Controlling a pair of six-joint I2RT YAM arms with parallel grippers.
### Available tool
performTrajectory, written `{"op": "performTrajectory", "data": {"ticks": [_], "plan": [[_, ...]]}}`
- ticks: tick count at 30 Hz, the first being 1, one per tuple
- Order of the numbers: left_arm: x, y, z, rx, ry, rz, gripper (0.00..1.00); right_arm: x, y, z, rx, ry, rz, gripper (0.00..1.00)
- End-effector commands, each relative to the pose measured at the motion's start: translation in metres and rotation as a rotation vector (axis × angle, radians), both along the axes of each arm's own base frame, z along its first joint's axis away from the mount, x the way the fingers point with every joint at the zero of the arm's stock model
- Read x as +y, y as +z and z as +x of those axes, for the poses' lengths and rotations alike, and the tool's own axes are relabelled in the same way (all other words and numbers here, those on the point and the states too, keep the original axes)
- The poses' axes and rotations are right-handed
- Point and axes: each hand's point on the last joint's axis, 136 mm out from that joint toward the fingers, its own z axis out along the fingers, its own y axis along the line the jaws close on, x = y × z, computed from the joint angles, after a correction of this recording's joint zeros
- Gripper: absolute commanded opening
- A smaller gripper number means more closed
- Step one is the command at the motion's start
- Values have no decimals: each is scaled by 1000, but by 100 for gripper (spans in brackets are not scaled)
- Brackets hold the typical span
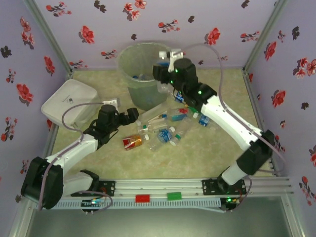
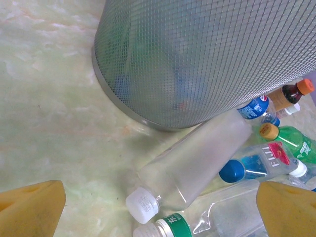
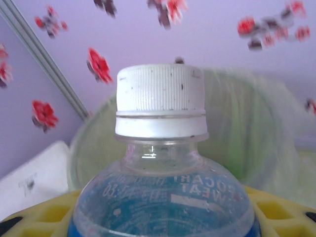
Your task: Put the plastic bottles in the bin
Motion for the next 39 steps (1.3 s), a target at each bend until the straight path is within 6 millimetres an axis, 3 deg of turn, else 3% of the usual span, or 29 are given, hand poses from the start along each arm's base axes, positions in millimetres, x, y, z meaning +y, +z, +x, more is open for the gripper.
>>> {"op": "performTrajectory", "data": {"ticks": [1, 5, 10, 16, 20, 22, 25, 29, 33, 37, 39], "plan": [[4, 14, 5, -49, 6, 21, 100, 22, 36, 25, -106, 81, -6, 49], [10, 8, -7, -39, 16, 6, 100, 43, 31, 64, -91, 97, -12, 49], [19, -2, -23, -24, 34, -17, 100, 54, -4, 107, -12, 82, -10, 49], [21, -3, -27, -23, 24, 8, 100, 67, -56, 124, 100, 88, 20, 52], [19, 0, -24, -26, 23, -1, 100, 75, -69, 129, 119, 106, 43, 59], [19, 3, -23, -33, 25, -12, 100, 77, -64, 129, 113, 113, 48, 70], [18, 3, -23, -35, 28, -19, 100, 72, -47, 125, 87, 111, 45, 99], [15, 0, -23, -27, 9, -14, 100, 57, -16, 113, 43, 84, 35, 100], [8, -2, -23, -14, -37, -2, 100, 36, 12, 89, 8, 66, 37, 100], [2, -8, -21, 5, -82, 35, 100, 4, 19, 57, -4, 17, 45, 100], [0, -11, -20, 18, -100, 58, 100, -12, 7, 41, 8, -11, 49, 100]]}}
